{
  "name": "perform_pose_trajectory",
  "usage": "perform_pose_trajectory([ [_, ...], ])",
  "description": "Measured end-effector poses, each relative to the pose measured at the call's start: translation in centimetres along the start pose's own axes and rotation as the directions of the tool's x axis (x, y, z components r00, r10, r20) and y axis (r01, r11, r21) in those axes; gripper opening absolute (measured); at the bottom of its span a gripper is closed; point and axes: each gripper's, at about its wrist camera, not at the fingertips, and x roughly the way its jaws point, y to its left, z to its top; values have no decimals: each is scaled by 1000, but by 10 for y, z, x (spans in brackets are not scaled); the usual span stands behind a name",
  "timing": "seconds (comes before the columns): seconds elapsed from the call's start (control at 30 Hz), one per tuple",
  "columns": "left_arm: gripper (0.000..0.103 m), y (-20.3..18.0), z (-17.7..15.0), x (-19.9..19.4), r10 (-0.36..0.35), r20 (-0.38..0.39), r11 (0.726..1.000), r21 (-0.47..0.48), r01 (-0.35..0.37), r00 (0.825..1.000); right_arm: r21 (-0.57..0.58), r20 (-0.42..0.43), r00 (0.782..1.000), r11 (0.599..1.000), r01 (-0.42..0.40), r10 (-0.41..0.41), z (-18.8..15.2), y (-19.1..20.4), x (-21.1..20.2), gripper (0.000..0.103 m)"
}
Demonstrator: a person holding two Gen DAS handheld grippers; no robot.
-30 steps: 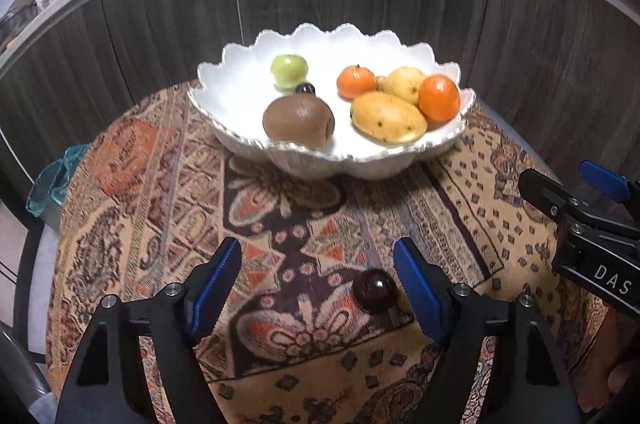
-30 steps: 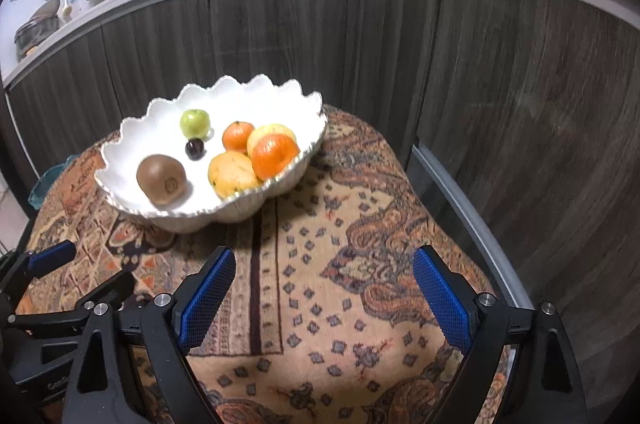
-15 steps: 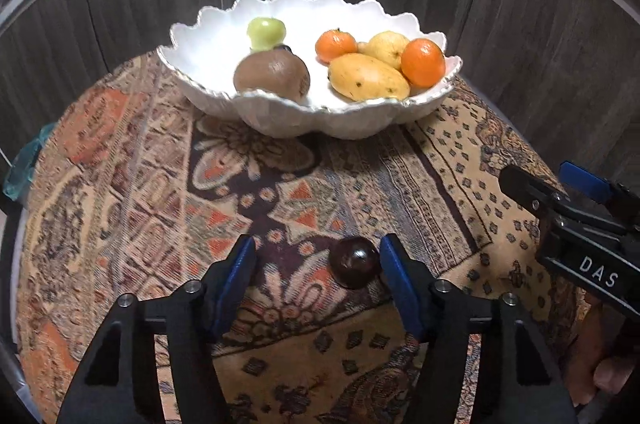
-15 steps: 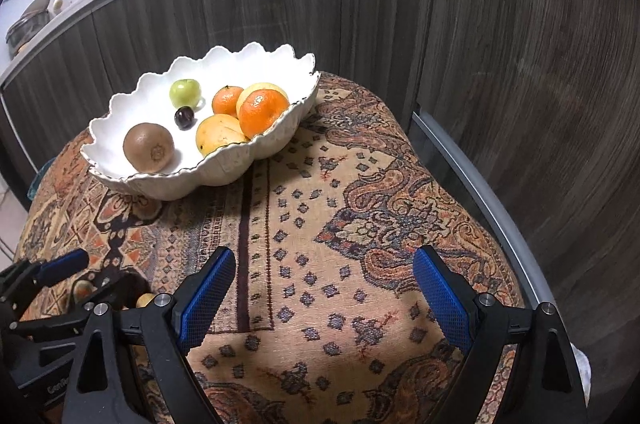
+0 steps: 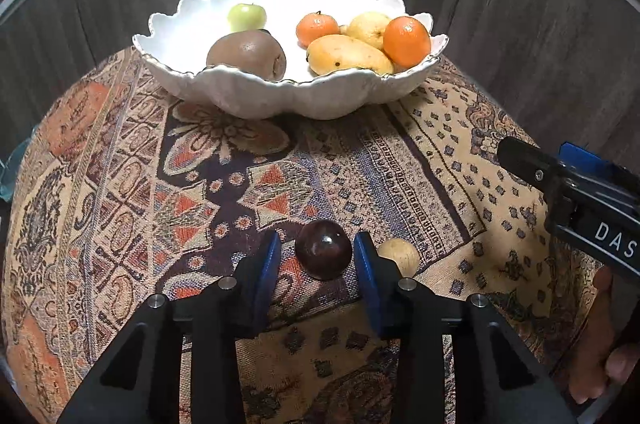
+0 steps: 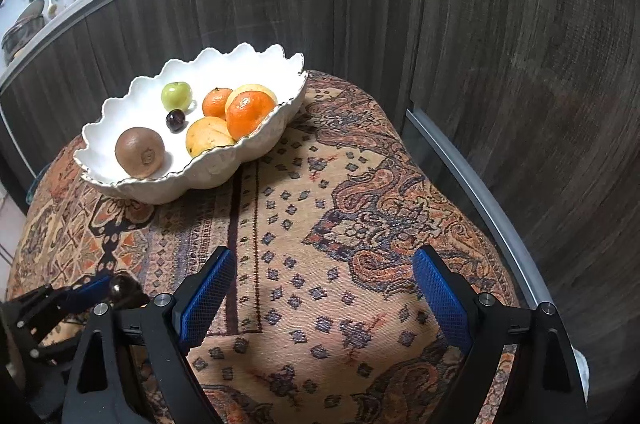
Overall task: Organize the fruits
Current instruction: 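Withdraw both grippers toward the second dark plum and another small brown fruit, then grasp the second dark plum with the left gripper while the right gripper grasps a small brown fruit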
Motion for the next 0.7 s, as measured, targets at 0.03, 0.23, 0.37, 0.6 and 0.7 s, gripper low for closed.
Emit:
perform_pose_trajectory([
  [0.03,29,1,1,0,-3,0,1000,-2,3,1000,2,0,1000,1000,1,-1,0,0,0,91],
  [0.23,27,6,0,-1,-16,-1,1000,-13,16,1000,-1,-14,1000,1000,-13,13,-2,2,3,91],
  [0.37,27,10,-3,-7,1,8,1000,-16,-1,1000,-6,-18,1000,1000,-26,26,-4,7,3,91],
  [0.6,27,27,-8,-27,59,55,998,-28,-58,997,-28,-16,998,998,-57,56,-5,24,-1,91],
  [0.7,27,40,-11,-34,86,65,995,-46,-83,994,-45,-26,996,996,-81,80,-9,39,-2,91],
])
